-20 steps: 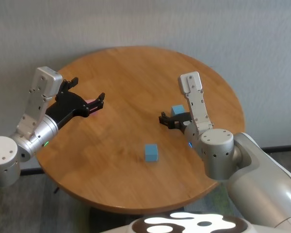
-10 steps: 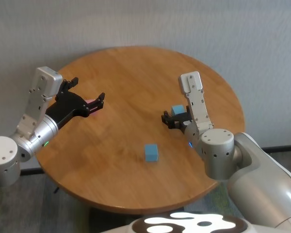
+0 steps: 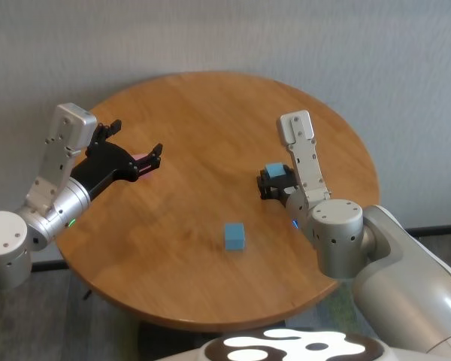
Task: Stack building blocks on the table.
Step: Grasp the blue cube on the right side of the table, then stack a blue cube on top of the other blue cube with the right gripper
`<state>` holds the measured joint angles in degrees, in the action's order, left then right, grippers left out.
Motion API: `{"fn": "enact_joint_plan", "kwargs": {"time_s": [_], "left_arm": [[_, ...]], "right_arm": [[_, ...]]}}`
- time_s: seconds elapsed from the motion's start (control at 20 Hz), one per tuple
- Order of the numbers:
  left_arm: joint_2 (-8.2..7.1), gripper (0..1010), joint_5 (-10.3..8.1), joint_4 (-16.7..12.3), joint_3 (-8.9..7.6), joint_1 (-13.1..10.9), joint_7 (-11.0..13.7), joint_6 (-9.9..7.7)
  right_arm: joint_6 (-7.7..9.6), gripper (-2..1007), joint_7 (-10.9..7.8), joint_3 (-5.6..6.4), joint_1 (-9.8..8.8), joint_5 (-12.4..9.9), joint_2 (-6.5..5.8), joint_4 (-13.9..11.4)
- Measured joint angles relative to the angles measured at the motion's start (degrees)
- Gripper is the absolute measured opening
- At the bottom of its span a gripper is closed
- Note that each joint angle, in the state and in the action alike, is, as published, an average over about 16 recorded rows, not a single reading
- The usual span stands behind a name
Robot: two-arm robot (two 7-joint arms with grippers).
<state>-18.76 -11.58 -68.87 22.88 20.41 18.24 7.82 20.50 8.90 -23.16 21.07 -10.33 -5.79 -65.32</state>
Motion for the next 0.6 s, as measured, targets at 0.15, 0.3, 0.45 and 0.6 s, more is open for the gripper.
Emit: {"fn": "enact_joint_plan", "kwargs": {"time_s": [0.15,0.3,0.45,0.6], "left_arm": [[0.00,1000,0.00,0.0,0.00,0.0,0.0,0.00],[0.00,1000,0.00,0.0,0.00,0.0,0.0,0.00],[0.00,1000,0.00,0.0,0.00,0.0,0.0,0.00],[0.00,1000,0.00,0.0,0.00,0.0,0.0,0.00]], "right_arm": [[-0.01,443,0.00,0.00,-0.01,0.0,-0.01,0.0],[-0.02,396,-0.19,0.00,-0.03,0.0,-0.05,-0.1],[-0.13,370,-1.36,-0.05,-0.19,-0.1,-0.48,-0.6],[-0.56,362,-3.73,-0.25,-0.46,-0.2,-1.49,-1.5]]}}
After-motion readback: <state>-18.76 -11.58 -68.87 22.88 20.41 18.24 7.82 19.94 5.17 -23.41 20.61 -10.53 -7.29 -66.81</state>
